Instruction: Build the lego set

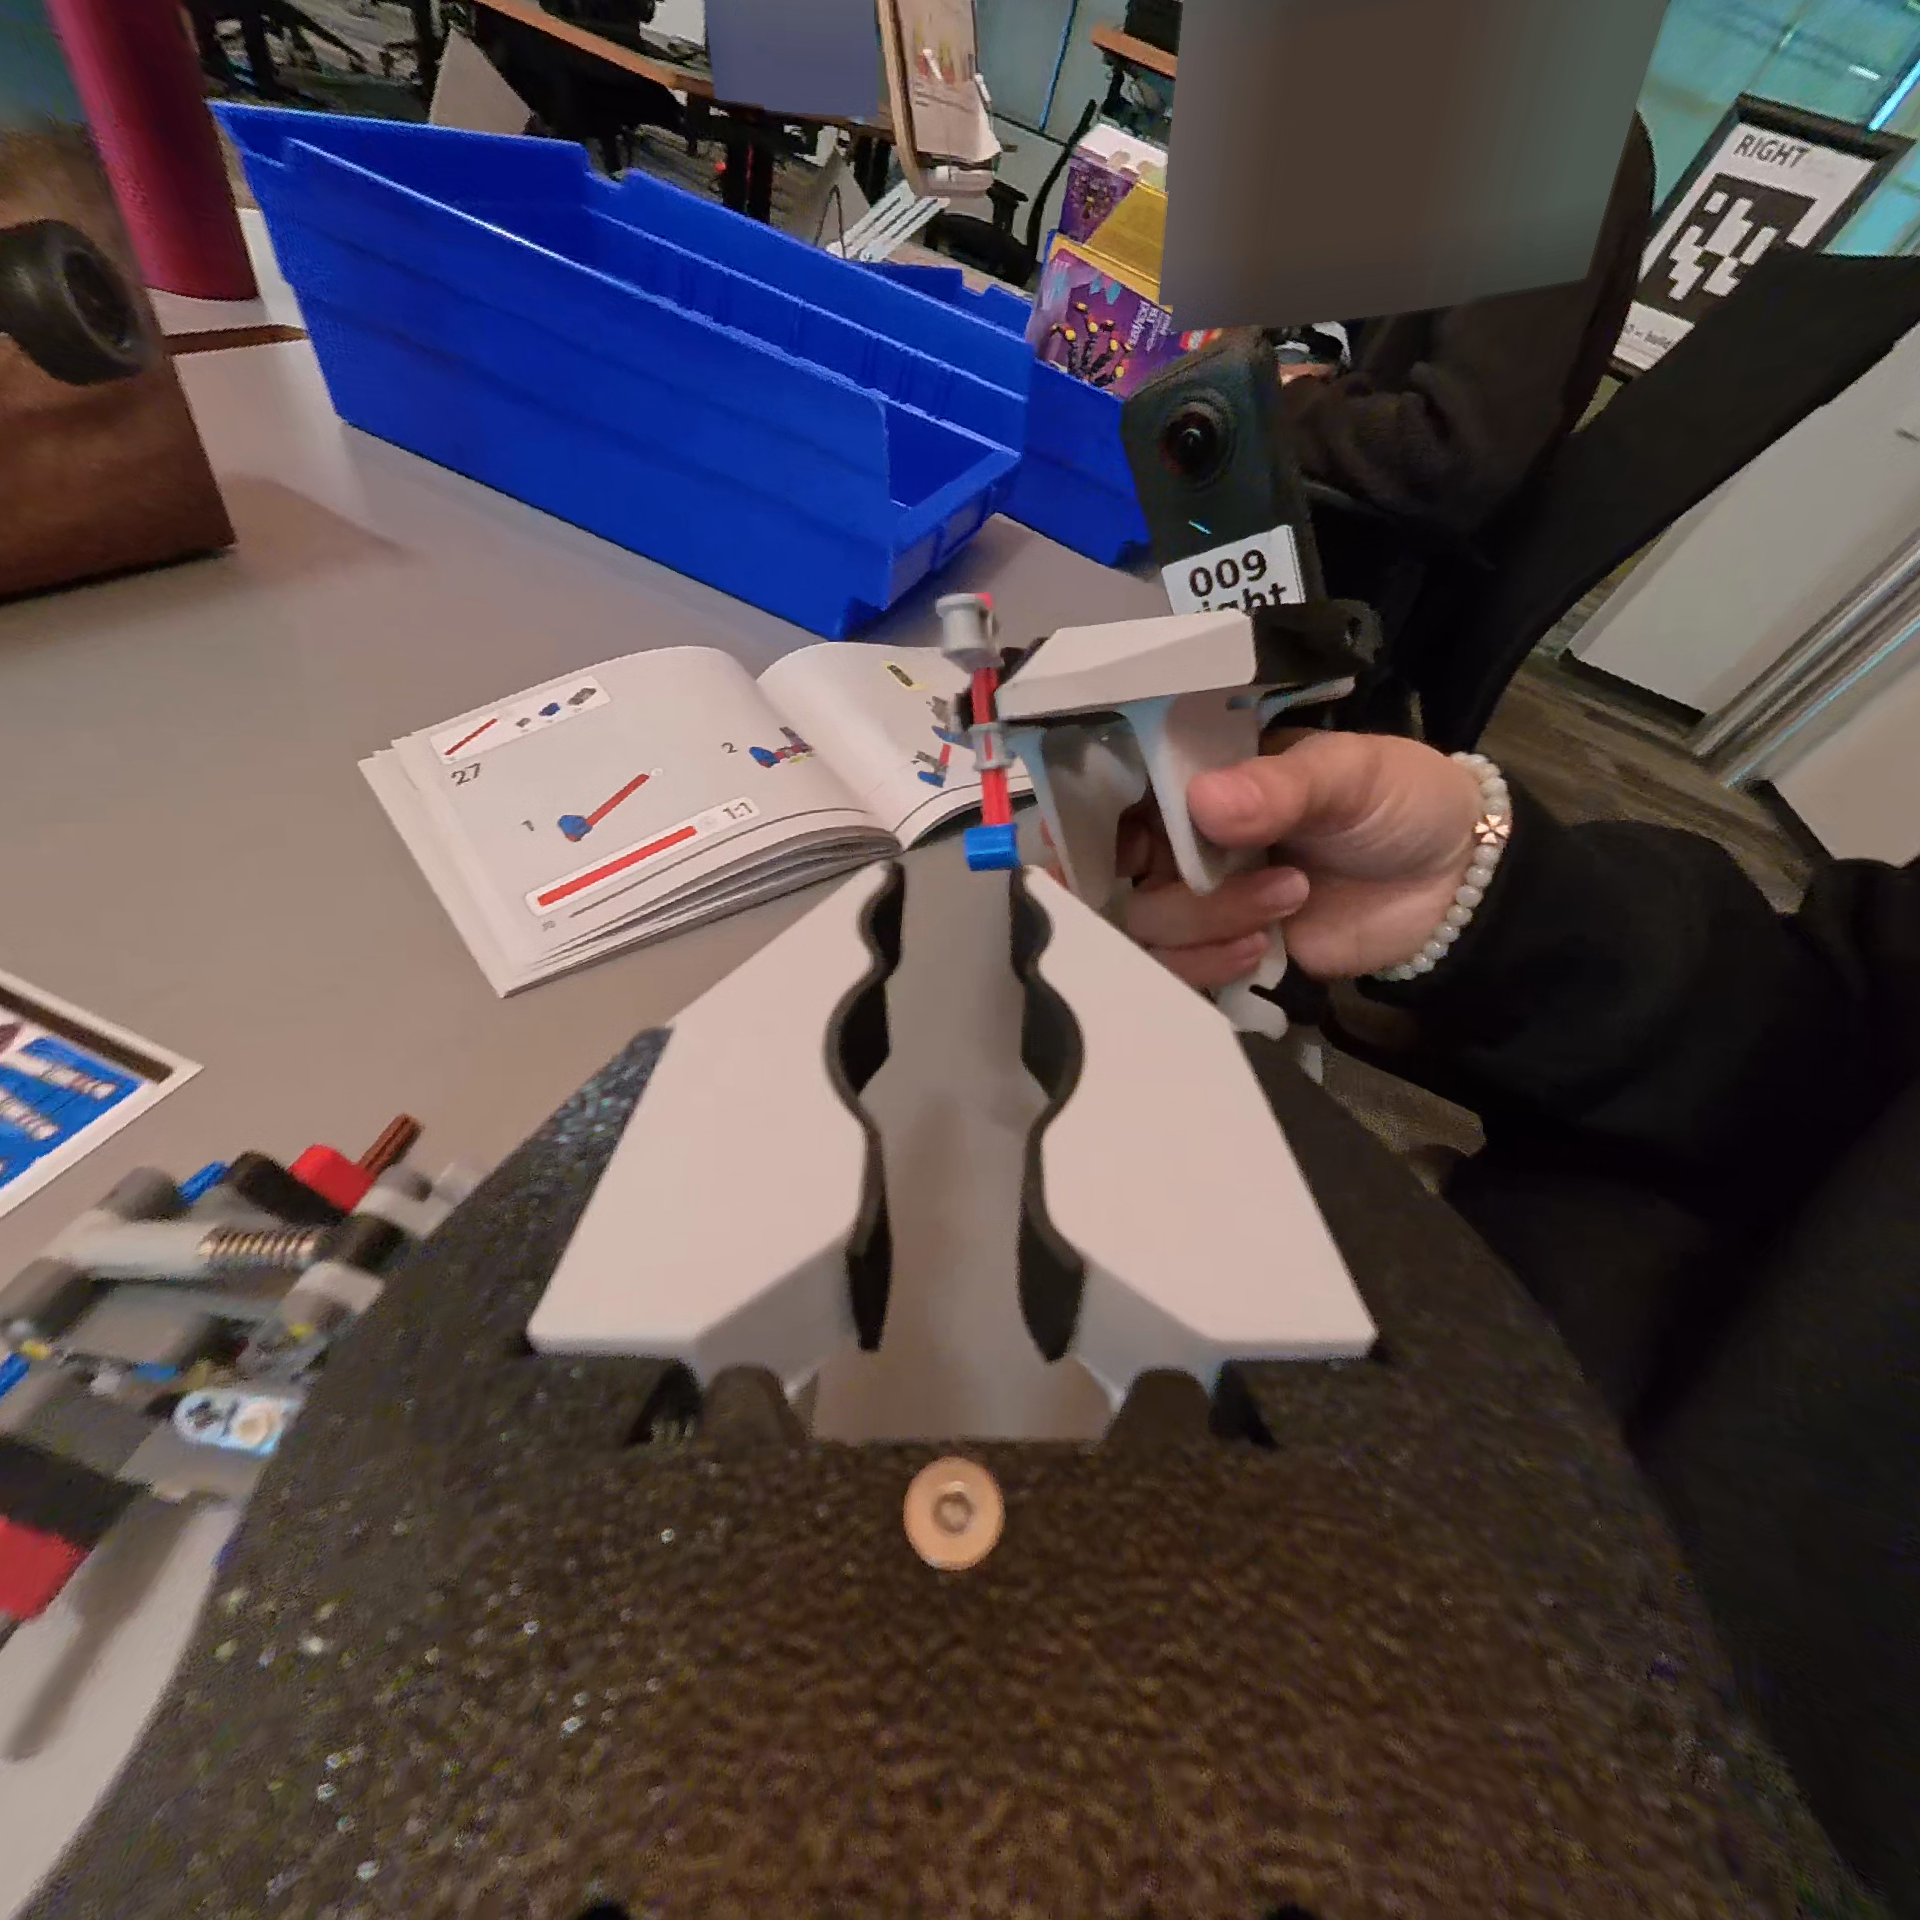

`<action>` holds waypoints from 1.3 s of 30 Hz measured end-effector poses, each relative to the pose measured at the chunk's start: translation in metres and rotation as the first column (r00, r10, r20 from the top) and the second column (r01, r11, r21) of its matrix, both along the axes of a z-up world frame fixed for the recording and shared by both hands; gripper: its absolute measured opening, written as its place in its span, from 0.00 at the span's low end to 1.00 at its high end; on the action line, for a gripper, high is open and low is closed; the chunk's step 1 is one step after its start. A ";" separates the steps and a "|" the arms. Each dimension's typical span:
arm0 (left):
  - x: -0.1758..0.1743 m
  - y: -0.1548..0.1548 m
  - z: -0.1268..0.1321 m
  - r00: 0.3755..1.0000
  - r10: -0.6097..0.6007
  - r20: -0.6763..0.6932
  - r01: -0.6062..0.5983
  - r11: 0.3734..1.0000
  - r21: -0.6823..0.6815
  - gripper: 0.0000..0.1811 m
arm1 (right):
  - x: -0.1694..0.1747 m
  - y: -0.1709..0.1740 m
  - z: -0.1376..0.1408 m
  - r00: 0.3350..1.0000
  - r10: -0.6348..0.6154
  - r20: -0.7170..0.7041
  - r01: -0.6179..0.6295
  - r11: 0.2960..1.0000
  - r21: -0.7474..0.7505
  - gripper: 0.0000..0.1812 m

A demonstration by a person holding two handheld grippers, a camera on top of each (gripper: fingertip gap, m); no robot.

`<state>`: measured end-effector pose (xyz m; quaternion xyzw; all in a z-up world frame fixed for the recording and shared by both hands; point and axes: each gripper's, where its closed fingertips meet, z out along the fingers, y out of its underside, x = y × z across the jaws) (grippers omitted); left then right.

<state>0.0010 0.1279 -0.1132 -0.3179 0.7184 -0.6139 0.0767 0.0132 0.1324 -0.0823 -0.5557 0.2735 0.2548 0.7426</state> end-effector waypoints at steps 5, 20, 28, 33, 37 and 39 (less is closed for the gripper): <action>0.000 -0.008 0.010 0.996 -0.025 0.080 0.028 0.999 -0.031 0.00 | 0.002 -0.020 -0.001 0.997 -0.070 0.046 0.072 0.997 -0.034 0.01; -0.007 -0.026 0.003 0.995 -0.078 0.069 0.080 0.997 -0.024 0.08 | -0.011 -0.027 0.007 0.997 -0.079 0.020 0.077 0.991 0.109 0.01; -0.008 -0.032 0.009 0.991 -0.088 0.099 0.095 0.993 -0.065 0.04 | -0.008 -0.027 0.005 0.995 -0.096 0.020 0.094 0.991 0.099 0.01; -0.008 -0.027 0.008 0.991 -0.063 0.114 0.068 0.997 -0.036 0.03 | -0.010 -0.024 0.005 0.996 -0.086 0.032 0.083 0.992 0.093 0.01; -0.013 -0.025 0.009 0.994 -0.071 0.084 0.076 0.995 -0.063 0.02 | -0.013 -0.022 0.004 0.997 -0.067 0.047 0.063 0.995 0.082 0.01; -0.015 -0.023 0.008 0.994 -0.075 0.079 0.079 0.995 -0.056 0.02 | -0.015 -0.020 0.003 0.997 -0.056 0.056 0.053 0.997 0.064 0.02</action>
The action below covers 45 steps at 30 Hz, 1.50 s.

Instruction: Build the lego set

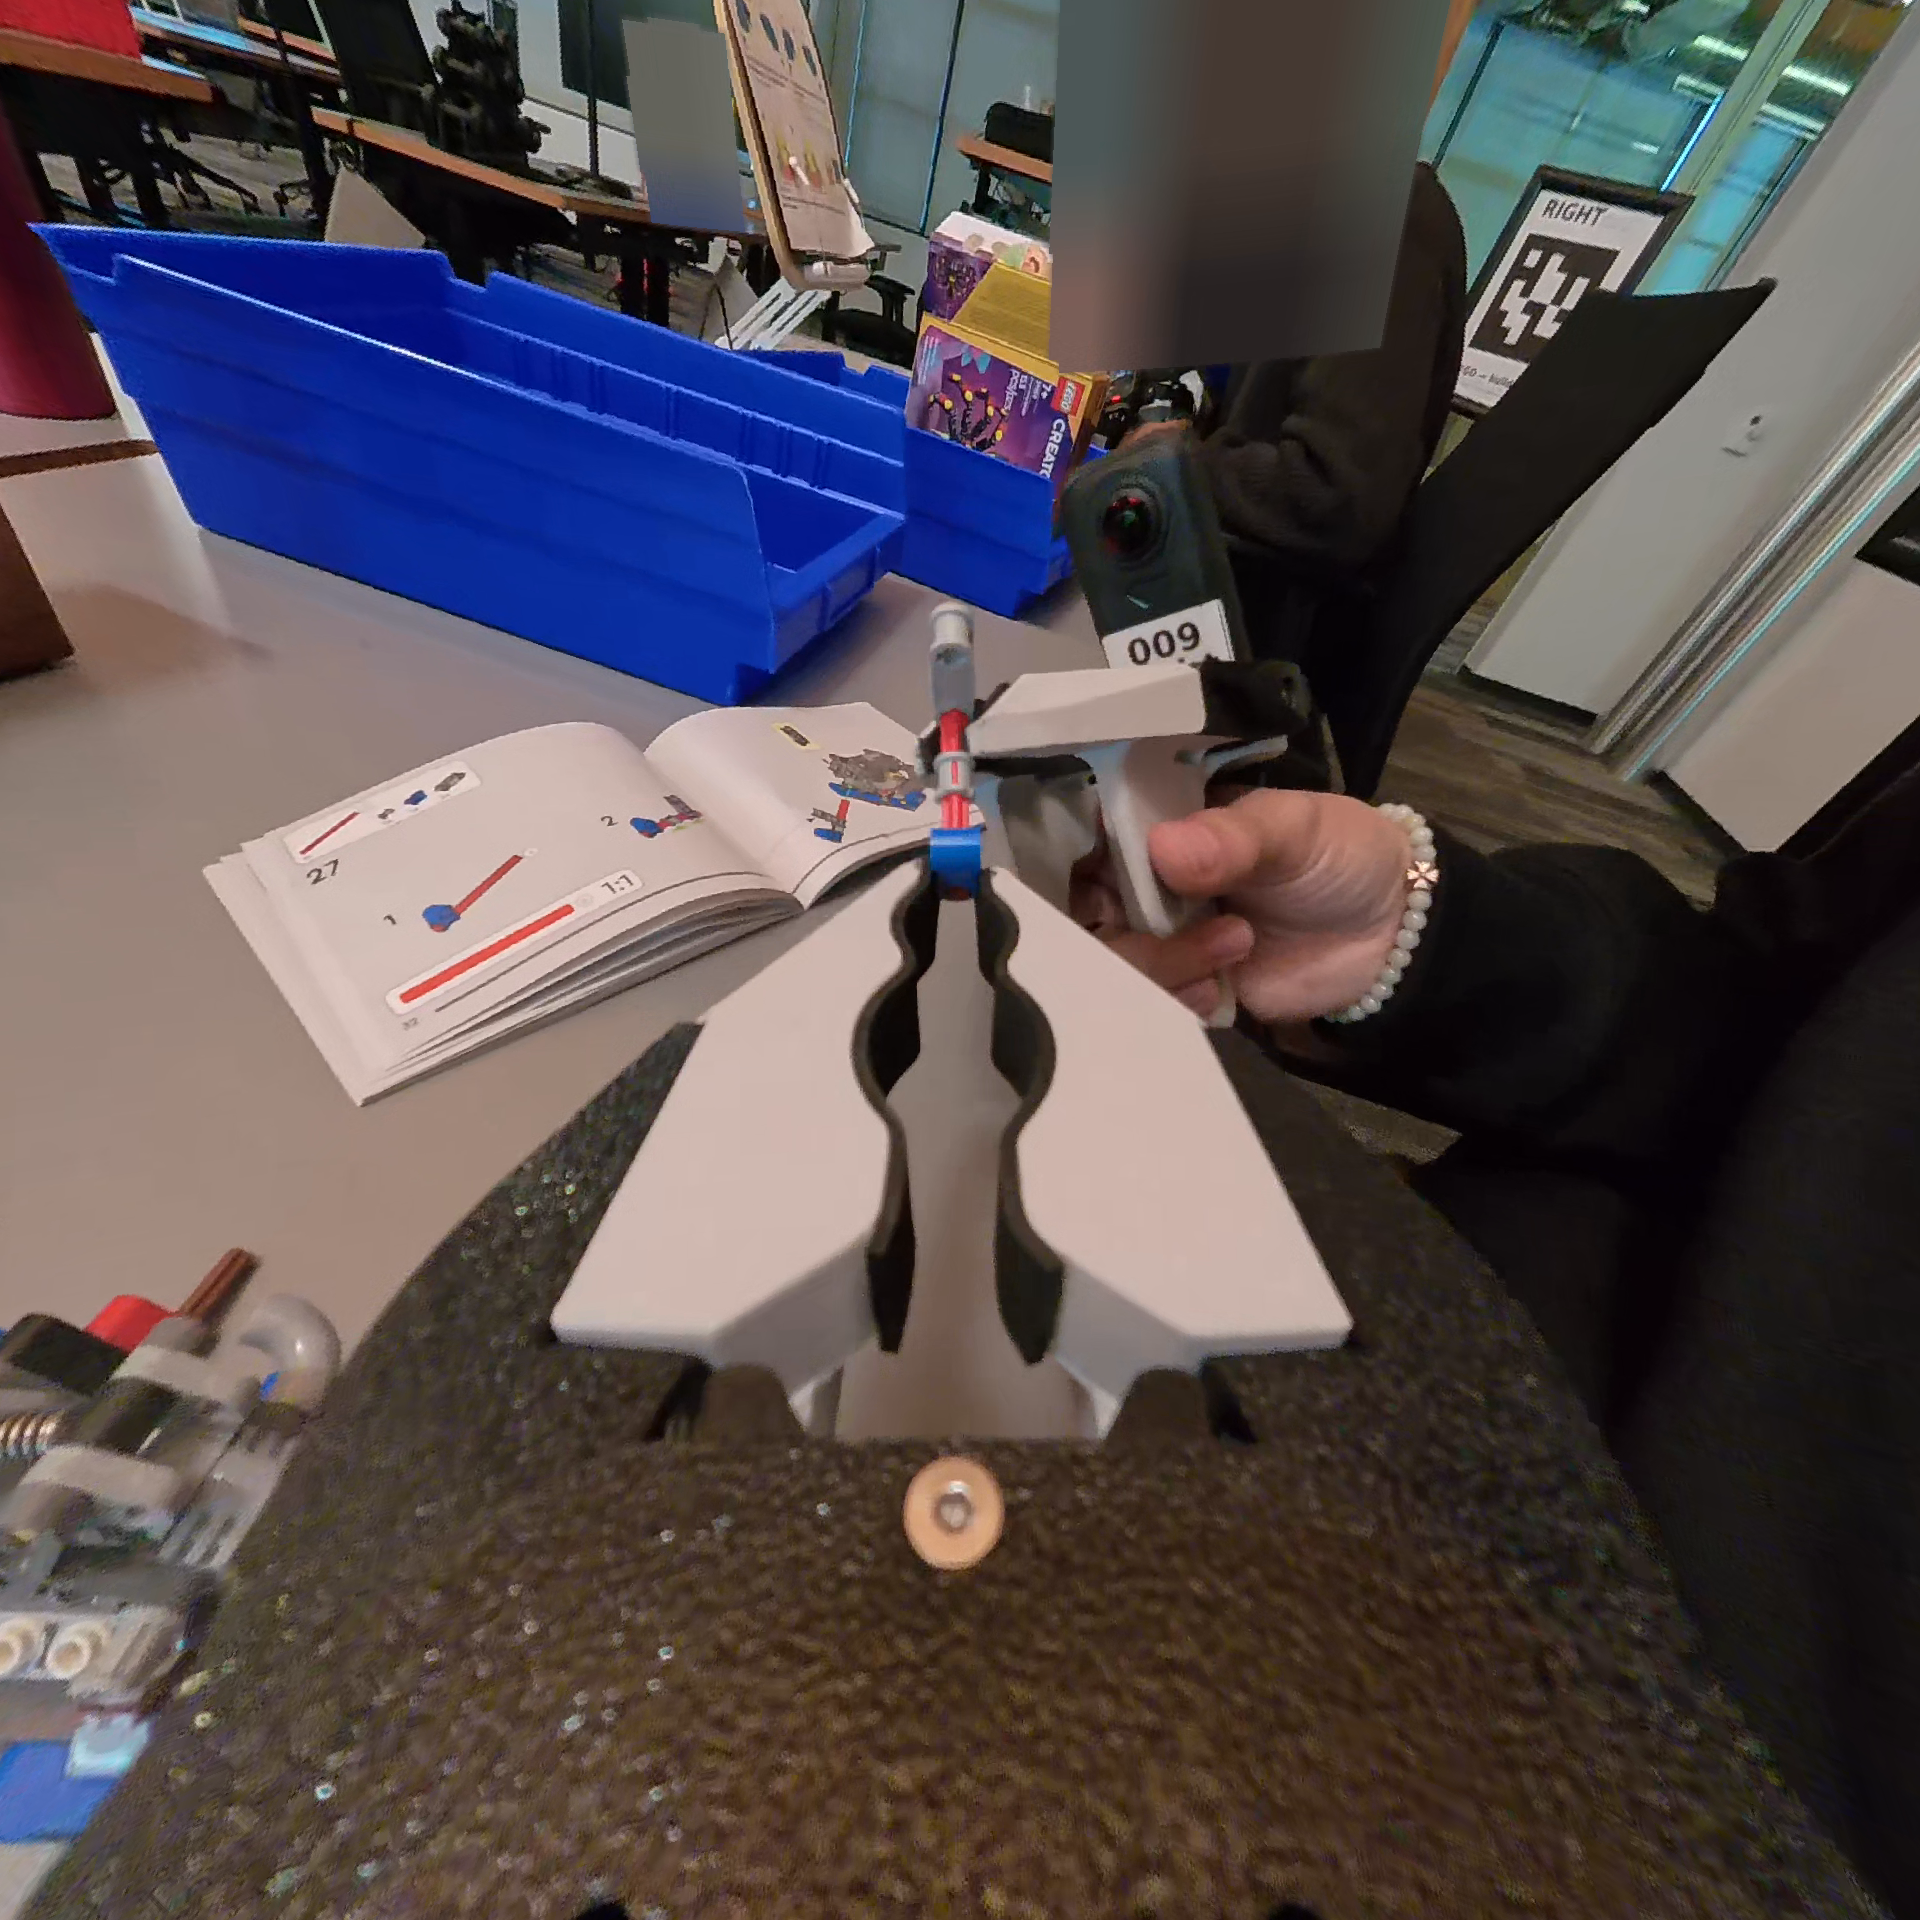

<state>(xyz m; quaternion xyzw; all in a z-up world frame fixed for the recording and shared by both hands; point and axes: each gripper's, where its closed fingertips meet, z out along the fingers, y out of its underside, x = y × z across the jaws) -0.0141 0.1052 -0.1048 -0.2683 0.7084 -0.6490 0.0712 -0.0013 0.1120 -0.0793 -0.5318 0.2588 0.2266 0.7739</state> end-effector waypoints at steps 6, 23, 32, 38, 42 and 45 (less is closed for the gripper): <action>-0.011 0.015 0.000 1.000 -0.008 0.001 0.008 1.000 0.021 0.02 | -0.004 -0.005 0.003 0.989 0.001 0.150 0.015 0.995 -0.101 0.05; -0.039 0.054 -0.025 0.996 -0.074 -0.054 0.081 0.986 0.148 0.02 | -0.041 0.029 -0.025 0.846 0.166 0.507 0.102 0.882 -0.459 0.19; -0.043 0.047 -0.035 0.979 -0.189 -0.070 0.200 0.958 0.204 0.02 | -0.029 0.007 -0.031 0.751 0.260 0.607 0.162 0.819 -0.551 0.16; -0.052 0.051 -0.039 0.975 -0.206 -0.080 0.219 0.956 0.197 0.02 | -0.050 0.039 -0.039 0.715 0.415 0.562 -0.063 0.839 -0.540 0.10; -0.054 0.061 -0.035 0.980 -0.185 -0.068 0.195 0.964 0.180 0.02 | -0.056 0.048 -0.039 0.678 0.470 0.565 -0.141 0.838 -0.527 0.04; -0.052 0.069 -0.033 0.987 -0.148 -0.059 0.156 0.973 0.169 0.02 | -0.055 0.055 -0.038 0.673 0.478 0.564 -0.169 0.842 -0.513 0.04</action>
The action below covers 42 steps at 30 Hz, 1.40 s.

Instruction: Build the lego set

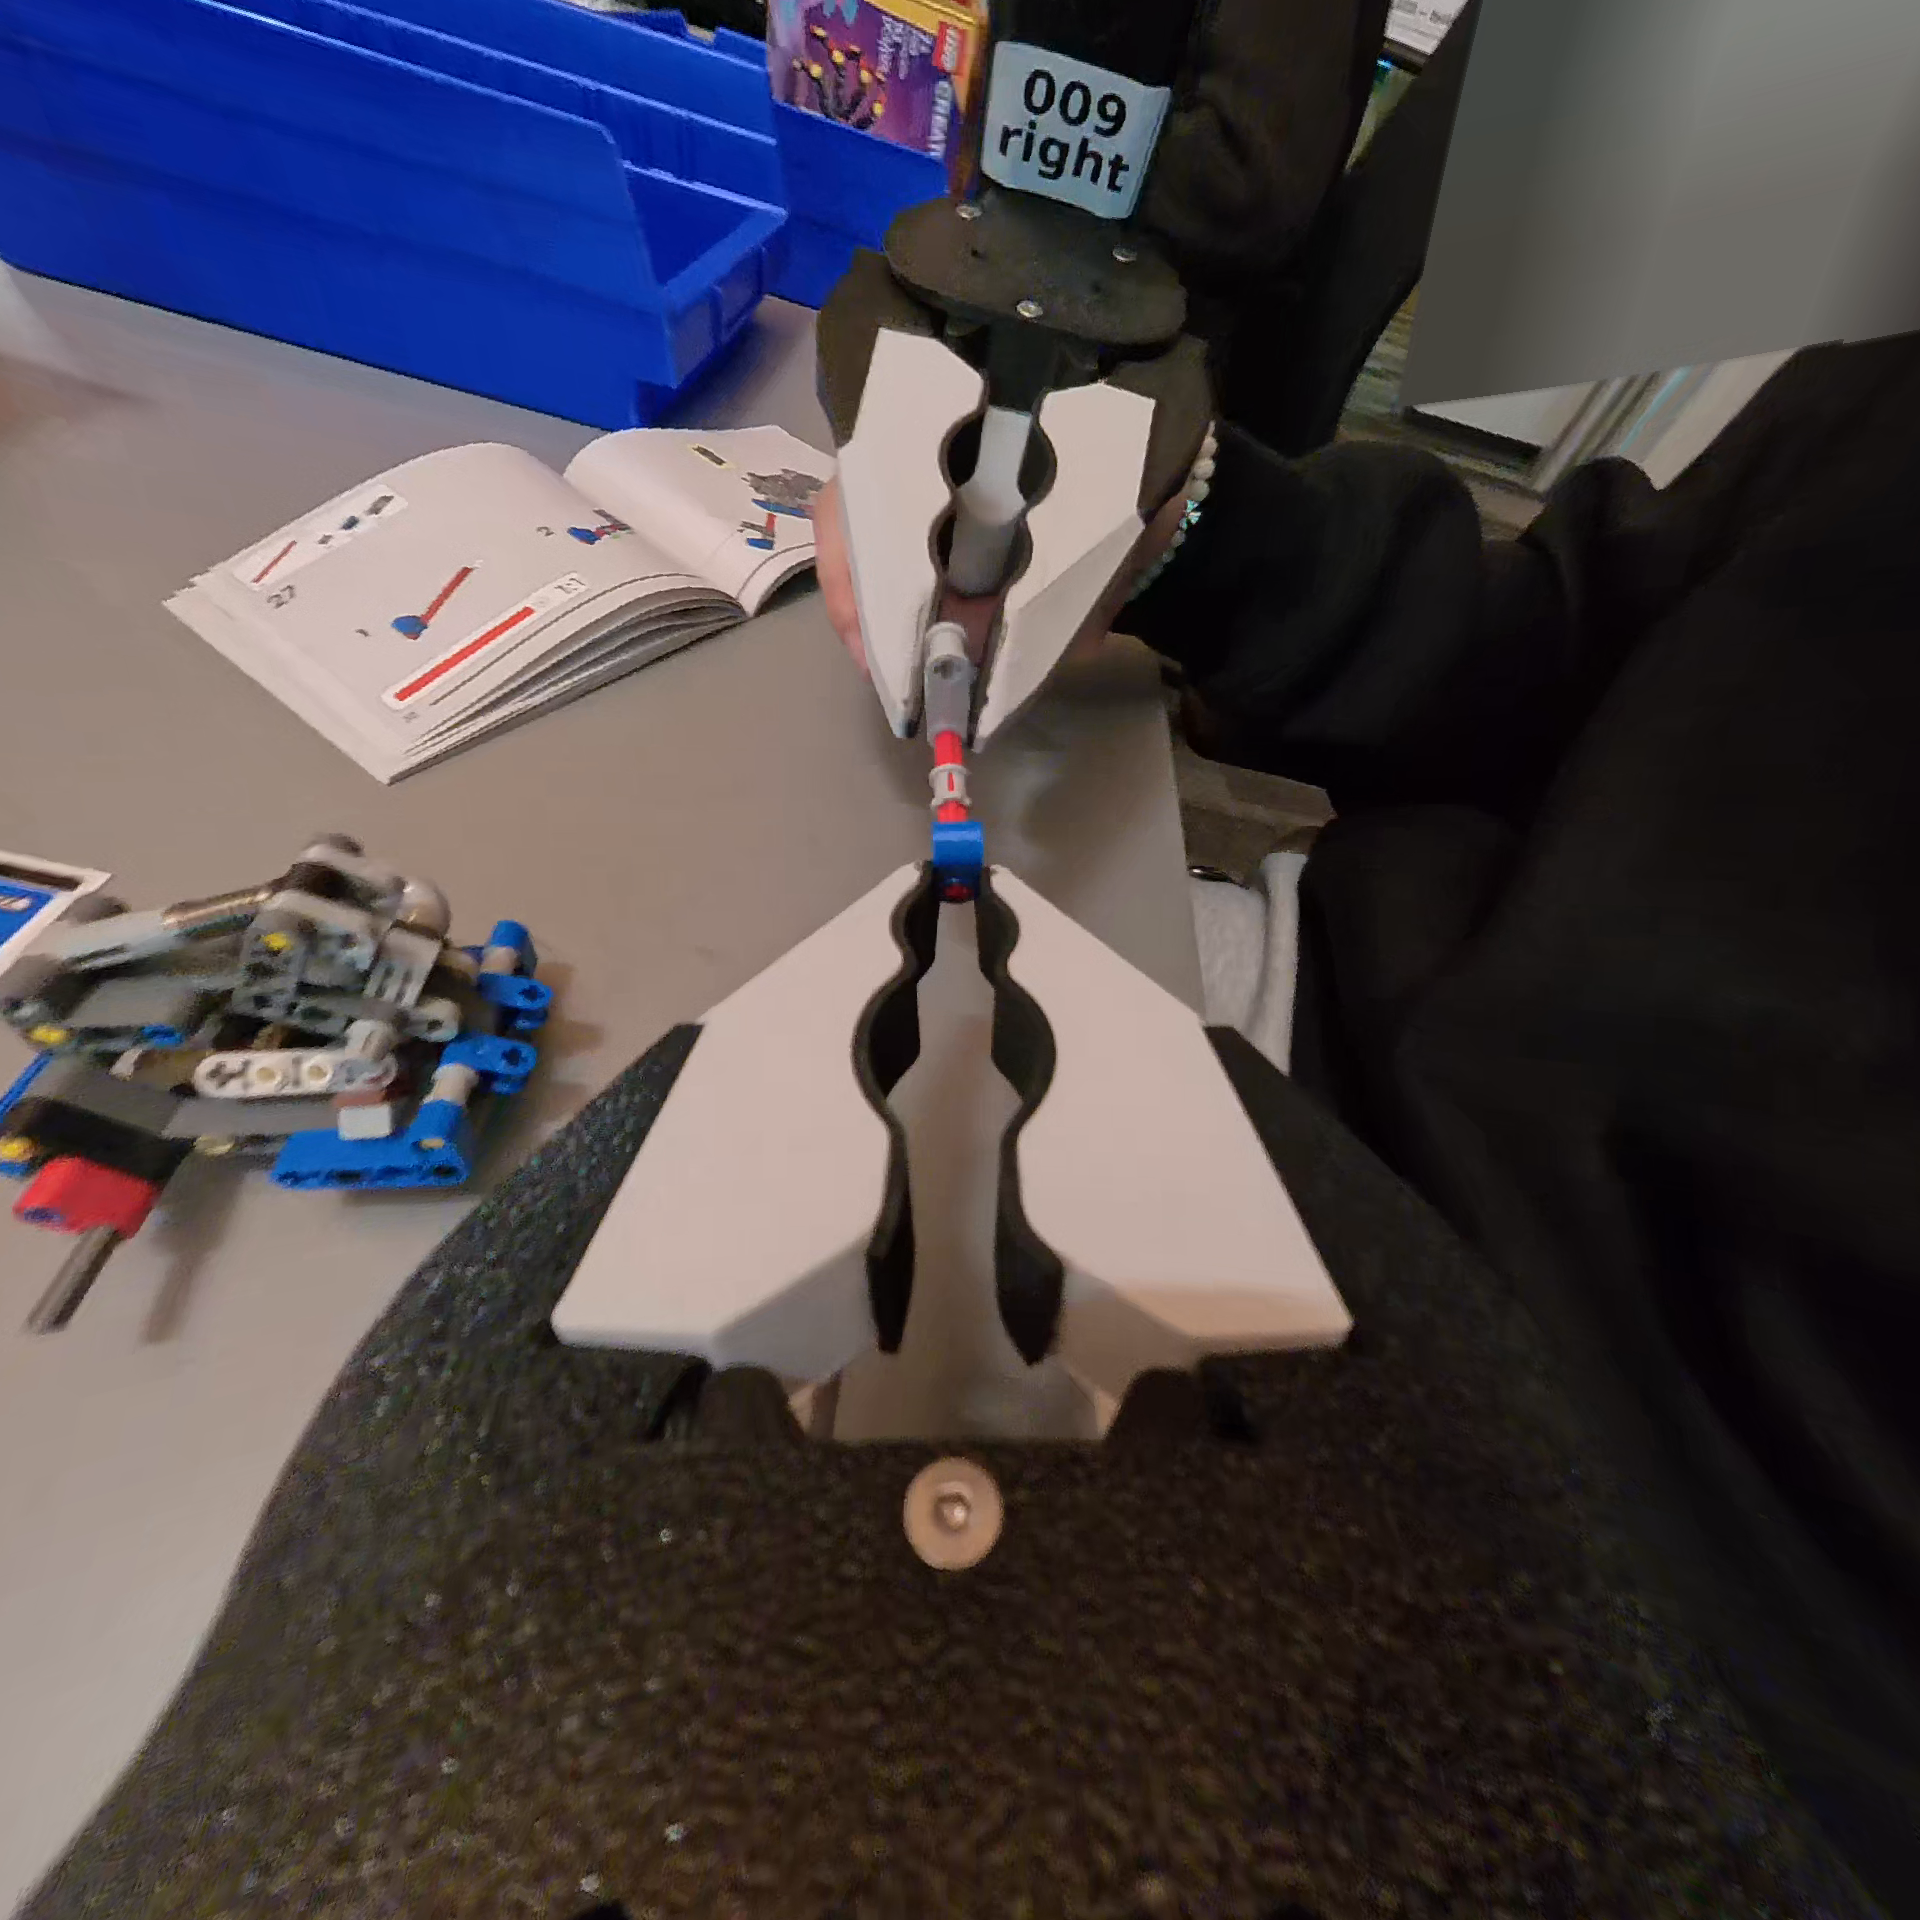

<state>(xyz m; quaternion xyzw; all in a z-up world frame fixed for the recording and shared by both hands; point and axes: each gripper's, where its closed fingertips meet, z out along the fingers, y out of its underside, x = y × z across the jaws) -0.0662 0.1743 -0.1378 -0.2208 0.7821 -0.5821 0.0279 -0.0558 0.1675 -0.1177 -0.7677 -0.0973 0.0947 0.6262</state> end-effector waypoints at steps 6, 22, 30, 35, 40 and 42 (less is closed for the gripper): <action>0.022 0.053 -0.025 0.938 0.346 0.029 -0.345 0.919 0.188 0.02 | 0.057 0.012 -0.005 0.954 -0.219 0.205 0.239 0.968 -0.078 0.14; 0.030 0.082 -0.041 0.764 0.612 0.205 -0.640 0.681 0.355 0.02 | 0.070 0.066 -0.058 0.949 -0.200 0.245 0.278 0.897 -0.344 0.08; 0.034 0.098 -0.035 0.782 0.570 0.253 -0.623 0.707 0.334 0.02 | 0.075 0.051 -0.056 0.905 -0.315 0.286 0.415 0.798 -0.437 0.13; 0.033 0.102 -0.020 0.889 0.417 0.191 -0.452 0.865 0.219 0.02 | 0.071 0.056 -0.025 0.885 -0.220 0.411 0.370 0.868 -0.331 0.18; 0.040 0.110 -0.032 0.939 0.326 0.108 -0.343 0.896 0.282 0.02 | 0.078 0.075 -0.020 0.870 0.040 0.491 0.162 0.919 -0.361 0.27; 0.045 0.112 -0.034 0.945 0.311 0.102 -0.327 0.894 0.305 0.02 | 0.084 0.080 -0.030 0.887 0.109 0.448 0.109 0.895 -0.432 0.29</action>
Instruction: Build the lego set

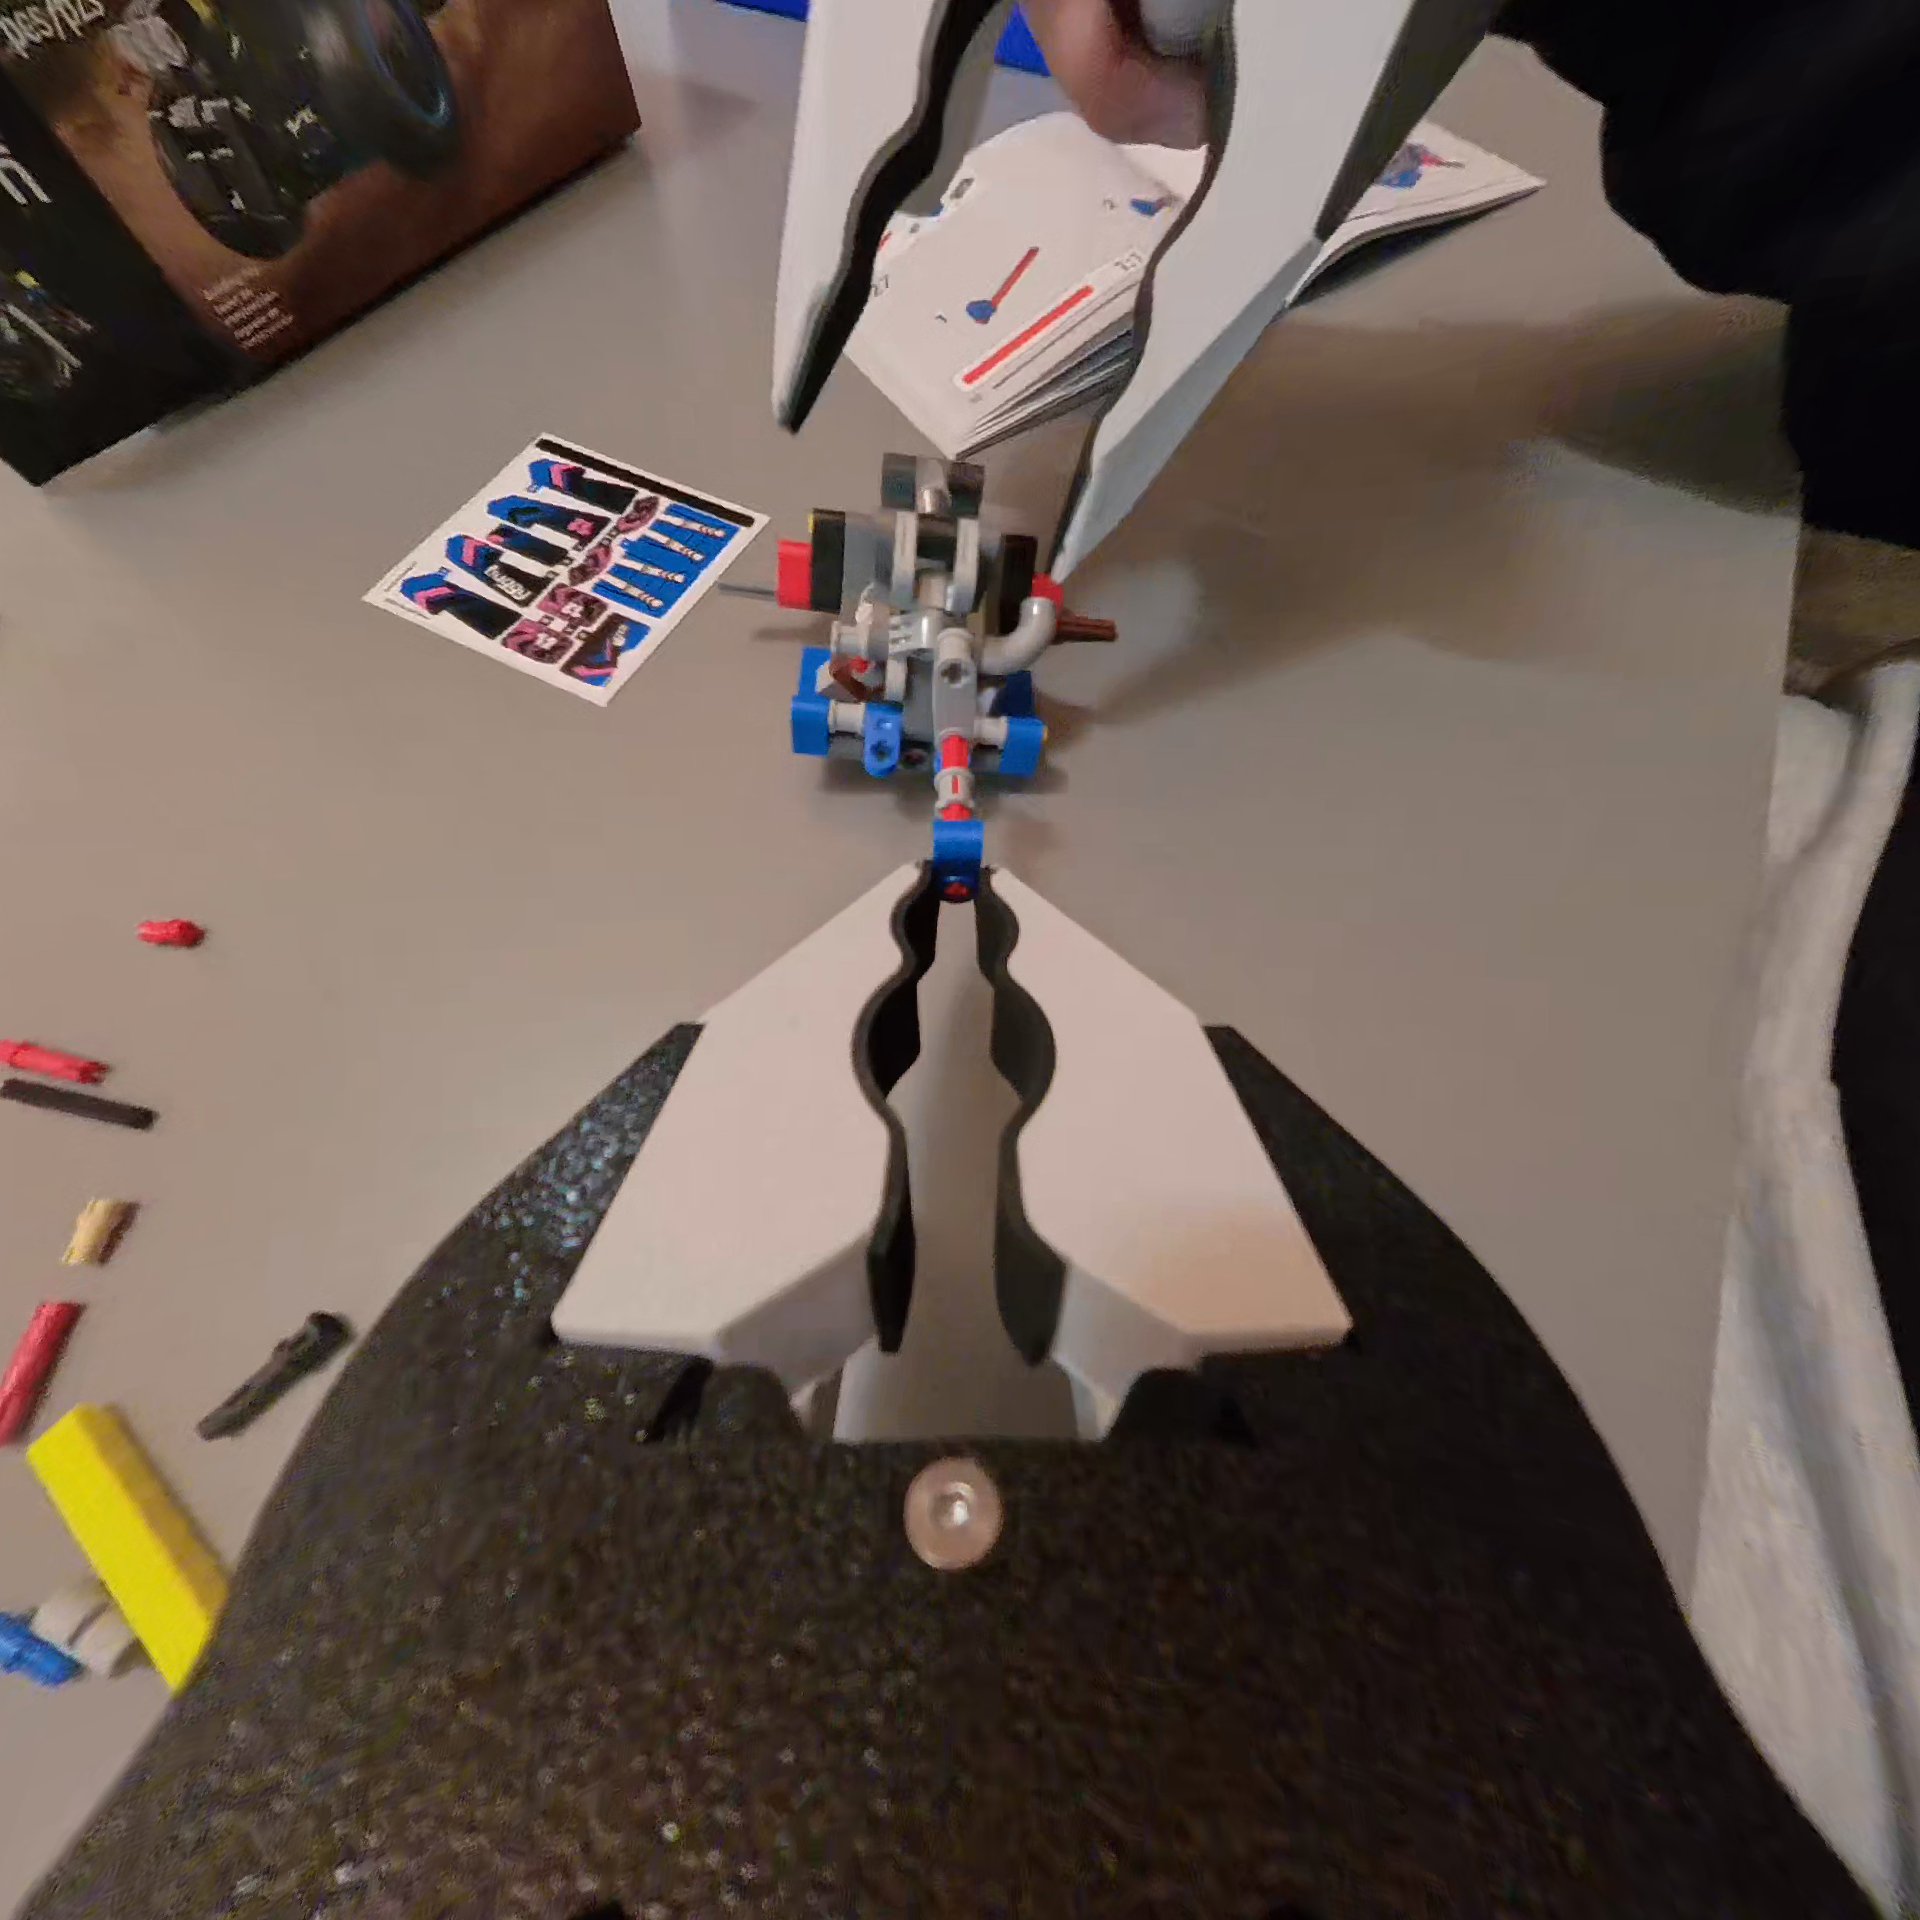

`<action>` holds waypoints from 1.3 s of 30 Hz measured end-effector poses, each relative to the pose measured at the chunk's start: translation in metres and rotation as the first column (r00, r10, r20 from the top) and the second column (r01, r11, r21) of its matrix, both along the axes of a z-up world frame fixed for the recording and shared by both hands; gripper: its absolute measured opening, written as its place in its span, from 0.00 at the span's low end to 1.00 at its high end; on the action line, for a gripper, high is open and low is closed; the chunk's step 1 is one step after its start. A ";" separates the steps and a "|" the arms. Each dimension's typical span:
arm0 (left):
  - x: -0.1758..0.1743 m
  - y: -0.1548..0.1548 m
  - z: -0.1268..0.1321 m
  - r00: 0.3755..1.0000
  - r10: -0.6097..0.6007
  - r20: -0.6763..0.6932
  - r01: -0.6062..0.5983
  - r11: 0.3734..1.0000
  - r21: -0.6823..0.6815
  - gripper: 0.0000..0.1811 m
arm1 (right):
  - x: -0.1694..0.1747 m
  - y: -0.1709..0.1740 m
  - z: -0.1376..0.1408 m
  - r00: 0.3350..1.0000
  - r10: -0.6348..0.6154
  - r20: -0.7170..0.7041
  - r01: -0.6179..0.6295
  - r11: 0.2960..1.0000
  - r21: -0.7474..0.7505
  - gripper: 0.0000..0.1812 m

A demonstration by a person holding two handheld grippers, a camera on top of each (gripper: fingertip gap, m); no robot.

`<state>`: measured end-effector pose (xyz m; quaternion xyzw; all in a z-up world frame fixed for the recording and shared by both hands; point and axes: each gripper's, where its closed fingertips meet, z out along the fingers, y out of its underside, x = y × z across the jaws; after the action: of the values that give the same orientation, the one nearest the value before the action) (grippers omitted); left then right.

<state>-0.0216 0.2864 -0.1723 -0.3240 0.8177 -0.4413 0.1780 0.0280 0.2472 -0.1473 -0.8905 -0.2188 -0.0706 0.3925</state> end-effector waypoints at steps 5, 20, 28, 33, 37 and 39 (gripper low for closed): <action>0.004 -0.004 0.003 0.997 -0.071 0.015 0.071 0.997 -0.008 0.02 | -0.007 0.006 -0.016 0.984 0.126 -0.127 -0.139 0.986 -0.095 0.26; 0.005 0.003 0.007 0.993 -0.088 0.078 0.091 0.995 -0.039 0.02 | -0.008 0.011 -0.016 0.955 0.241 -0.173 -0.238 0.970 0.036 0.14; 0.007 0.001 0.008 0.993 -0.087 0.083 0.090 0.995 -0.037 0.02 | -0.007 0.013 -0.013 0.951 0.278 -0.137 -0.270 0.960 0.072 0.13; 0.007 0.001 0.008 0.993 -0.085 0.087 0.088 0.995 -0.039 0.02 | -0.004 0.014 -0.014 0.956 0.246 -0.159 -0.238 0.969 0.069 0.16; 0.007 0.001 0.011 0.992 -0.084 0.092 0.089 0.994 -0.055 0.02 | 0.004 -0.002 -0.002 0.970 0.198 -0.142 -0.189 0.979 0.078 0.20; 0.007 0.001 0.010 0.993 -0.085 0.087 0.090 0.994 -0.056 0.02 | 0.005 -0.005 0.002 0.968 0.185 -0.170 -0.172 0.981 0.091 0.17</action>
<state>-0.0147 0.2877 -0.1622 -0.2741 0.8093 -0.4863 0.1828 0.0334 0.2419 -0.1452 -0.8544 -0.2596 0.0364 0.4486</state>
